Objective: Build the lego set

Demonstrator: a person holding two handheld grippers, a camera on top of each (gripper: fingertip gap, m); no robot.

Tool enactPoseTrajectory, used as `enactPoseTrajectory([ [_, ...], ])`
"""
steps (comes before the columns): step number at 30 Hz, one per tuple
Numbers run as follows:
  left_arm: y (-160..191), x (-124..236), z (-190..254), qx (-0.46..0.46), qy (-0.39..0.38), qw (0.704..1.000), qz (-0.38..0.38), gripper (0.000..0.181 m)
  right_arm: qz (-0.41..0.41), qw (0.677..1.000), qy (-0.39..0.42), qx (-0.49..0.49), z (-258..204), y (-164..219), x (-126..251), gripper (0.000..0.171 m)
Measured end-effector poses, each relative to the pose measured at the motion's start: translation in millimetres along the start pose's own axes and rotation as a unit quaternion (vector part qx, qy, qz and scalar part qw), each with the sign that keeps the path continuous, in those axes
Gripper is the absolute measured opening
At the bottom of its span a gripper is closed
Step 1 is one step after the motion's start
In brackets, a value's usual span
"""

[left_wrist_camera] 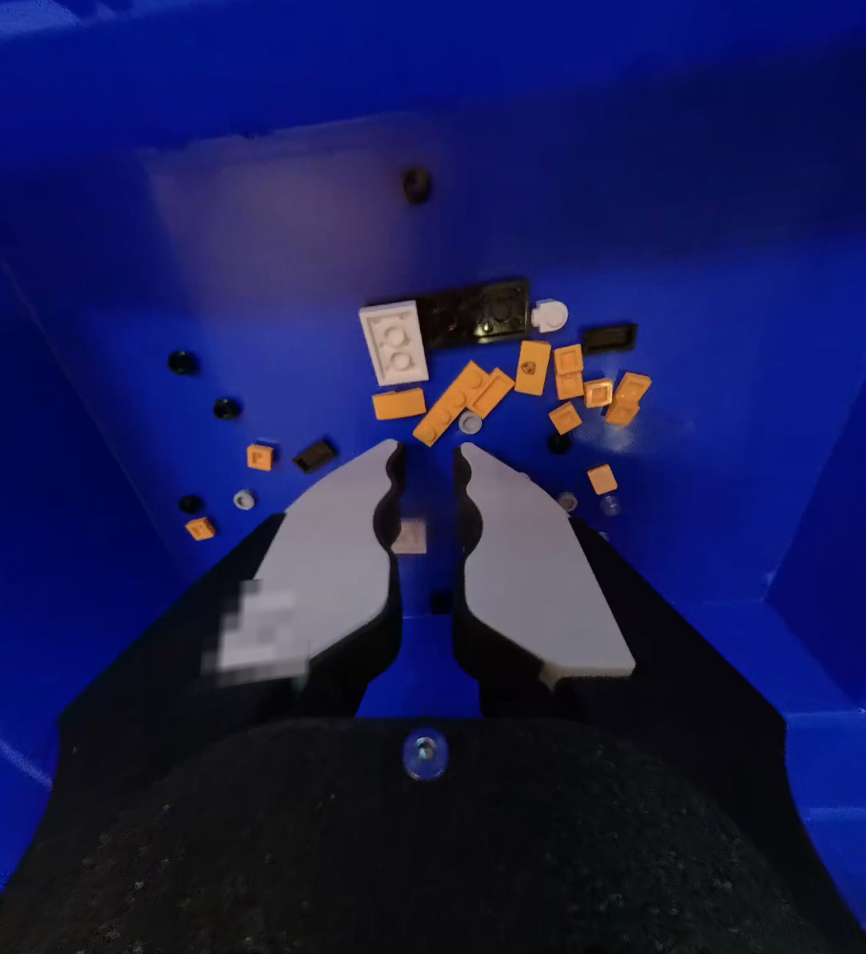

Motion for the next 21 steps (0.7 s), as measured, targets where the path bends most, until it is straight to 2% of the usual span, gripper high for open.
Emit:
enactPoseTrajectory([
  [6, -4, -1, -5, -0.019, 0.038, 0.999, 0.025, 0.017, -0.012, 1.0, -0.009, -0.004, -1, 3, -3, 0.003],
  [8, -5, -1, -5, -0.017, 0.055, 0.998, 0.027, 0.009, -0.01, 1.0, -0.009, -0.003, -1, 3, -3, 0.003],
  [13, -3, 2, 4, 0.004, 0.035, 0.999, 0.004, 0.009, -0.001, 1.0, -0.013, -0.011, 1, -1, -1, 0.003],
  [15, 0, 14, 15, 0.007, 0.005, 1.0, 0.019, 0.009, 0.007, 1.0, -0.016, -0.016, 3, -3, 1, 0.003],
  [18, -7, 49, 43, 0.012, -0.069, 0.996, 0.061, 0.008, 0.02, 0.999, -0.023, -0.027, 4, -7, 4, 0.003],
  [21, -48, 85, 95, -0.016, -0.086, 0.986, 0.139, 0.008, 0.029, 0.998, -0.03, -0.038, 5, -11, 7, 0.003],
])
Point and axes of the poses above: each gripper's, where its closed fingertips meet, x back along the fingers, y out of its underside, z = x × y across the jaws, the point moved 10 cm from there along x, back along the fingers, and after that the axes turned 14 degrees about y, right-handed, at the moved point
